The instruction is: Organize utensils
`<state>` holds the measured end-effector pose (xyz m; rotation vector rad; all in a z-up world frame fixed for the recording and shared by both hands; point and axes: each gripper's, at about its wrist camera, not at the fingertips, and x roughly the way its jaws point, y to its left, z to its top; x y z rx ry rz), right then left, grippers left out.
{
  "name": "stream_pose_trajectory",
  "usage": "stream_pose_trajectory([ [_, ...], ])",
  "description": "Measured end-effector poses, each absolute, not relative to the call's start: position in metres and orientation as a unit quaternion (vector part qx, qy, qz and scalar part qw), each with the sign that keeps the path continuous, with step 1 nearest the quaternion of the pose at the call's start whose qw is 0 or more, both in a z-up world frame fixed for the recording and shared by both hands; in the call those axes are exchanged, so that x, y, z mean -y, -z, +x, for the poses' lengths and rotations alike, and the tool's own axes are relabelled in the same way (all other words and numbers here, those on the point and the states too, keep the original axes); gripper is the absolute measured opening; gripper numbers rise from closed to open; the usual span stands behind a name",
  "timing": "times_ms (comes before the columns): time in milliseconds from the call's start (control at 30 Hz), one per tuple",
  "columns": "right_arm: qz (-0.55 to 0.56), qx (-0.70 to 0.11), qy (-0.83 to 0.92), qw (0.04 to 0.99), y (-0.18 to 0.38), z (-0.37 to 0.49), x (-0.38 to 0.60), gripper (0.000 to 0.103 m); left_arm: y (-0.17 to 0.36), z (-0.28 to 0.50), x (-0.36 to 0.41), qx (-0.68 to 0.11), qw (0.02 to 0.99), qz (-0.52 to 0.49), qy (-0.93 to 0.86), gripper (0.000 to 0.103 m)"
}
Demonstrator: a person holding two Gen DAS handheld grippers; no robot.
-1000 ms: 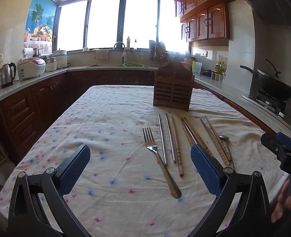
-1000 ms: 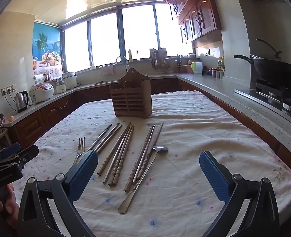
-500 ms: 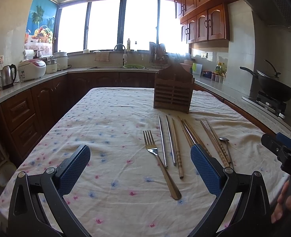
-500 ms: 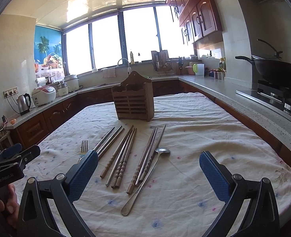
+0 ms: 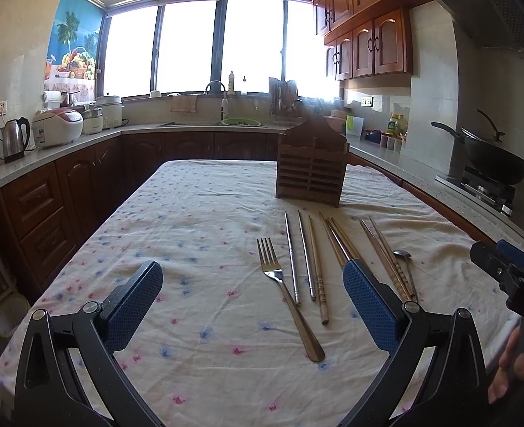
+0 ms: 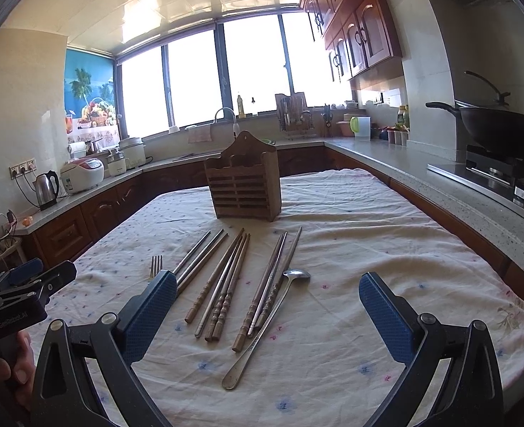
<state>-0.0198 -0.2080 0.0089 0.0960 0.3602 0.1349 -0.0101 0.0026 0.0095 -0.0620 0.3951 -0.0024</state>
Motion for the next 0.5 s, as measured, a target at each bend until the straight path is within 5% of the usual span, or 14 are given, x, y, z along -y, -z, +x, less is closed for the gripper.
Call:
stream_pose_trajectory([
  [500,0.051,-0.181,-0.071,0.980,-0.0088,-0.0201,0.2075,0.103,-0.0101,-0.0103,-0.0001,-0.196,0.980,-0.029,0.004,0.103],
])
